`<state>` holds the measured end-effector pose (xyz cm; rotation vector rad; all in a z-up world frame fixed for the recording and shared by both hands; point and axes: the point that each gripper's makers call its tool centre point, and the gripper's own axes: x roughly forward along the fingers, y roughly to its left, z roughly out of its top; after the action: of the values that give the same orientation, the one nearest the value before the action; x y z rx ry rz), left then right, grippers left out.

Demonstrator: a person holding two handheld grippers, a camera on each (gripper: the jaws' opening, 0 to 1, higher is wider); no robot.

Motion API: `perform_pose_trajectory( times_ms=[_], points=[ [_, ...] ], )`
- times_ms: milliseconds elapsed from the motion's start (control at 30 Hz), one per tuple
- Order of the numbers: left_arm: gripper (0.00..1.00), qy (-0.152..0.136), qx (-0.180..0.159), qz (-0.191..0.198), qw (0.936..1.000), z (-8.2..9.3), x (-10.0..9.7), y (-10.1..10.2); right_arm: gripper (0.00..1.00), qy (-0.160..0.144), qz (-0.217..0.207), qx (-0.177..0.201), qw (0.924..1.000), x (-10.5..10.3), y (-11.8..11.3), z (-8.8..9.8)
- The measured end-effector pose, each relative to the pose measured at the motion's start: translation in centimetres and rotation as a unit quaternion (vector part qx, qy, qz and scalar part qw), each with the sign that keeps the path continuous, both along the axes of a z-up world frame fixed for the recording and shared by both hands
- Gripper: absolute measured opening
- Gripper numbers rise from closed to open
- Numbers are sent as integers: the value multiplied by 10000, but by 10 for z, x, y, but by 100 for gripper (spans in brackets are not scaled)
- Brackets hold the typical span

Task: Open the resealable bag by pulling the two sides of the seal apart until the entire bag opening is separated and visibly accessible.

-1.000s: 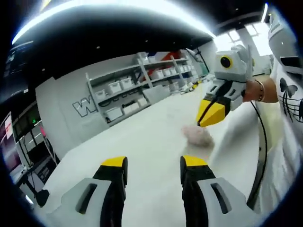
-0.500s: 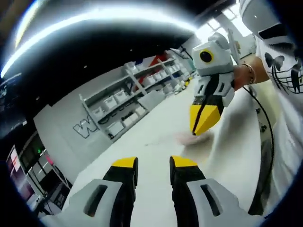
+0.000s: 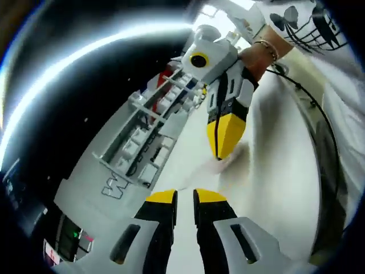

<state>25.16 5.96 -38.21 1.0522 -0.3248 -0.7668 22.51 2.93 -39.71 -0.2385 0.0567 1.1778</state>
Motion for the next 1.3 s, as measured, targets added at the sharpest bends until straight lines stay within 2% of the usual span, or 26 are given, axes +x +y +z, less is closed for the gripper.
perform_pose_trajectory(
  times_ms=[233, 567, 767, 967, 1100, 1300],
  points=[
    [10, -205, 323, 43, 9993, -3, 0, -5, 0, 49, 3, 49, 10000, -4, -2, -2],
    [8, -376, 515, 5, 9980, 1, 1, -6, 0, 69, 1, 86, 9999, -6, -4, -2],
    [7, -326, 683, 31, 9971, -5, 1, -3, 0, 136, -29, 190, 9997, -5, -6, 1],
    [7, -410, 831, 51, 9957, -2, 2, -2, 0, 149, -9, 172, 9997, -5, -5, 0],
    [3, -474, 1004, 80, 9938, -3, 3, 0, 0, 167, -28, 190, 9997, -4, -5, 0],
    [1, -543, 1002, 84, 9935, 1, 3, 1, 0, 209, -46, 215, 9995, -4, -6, -2]
  ],
)
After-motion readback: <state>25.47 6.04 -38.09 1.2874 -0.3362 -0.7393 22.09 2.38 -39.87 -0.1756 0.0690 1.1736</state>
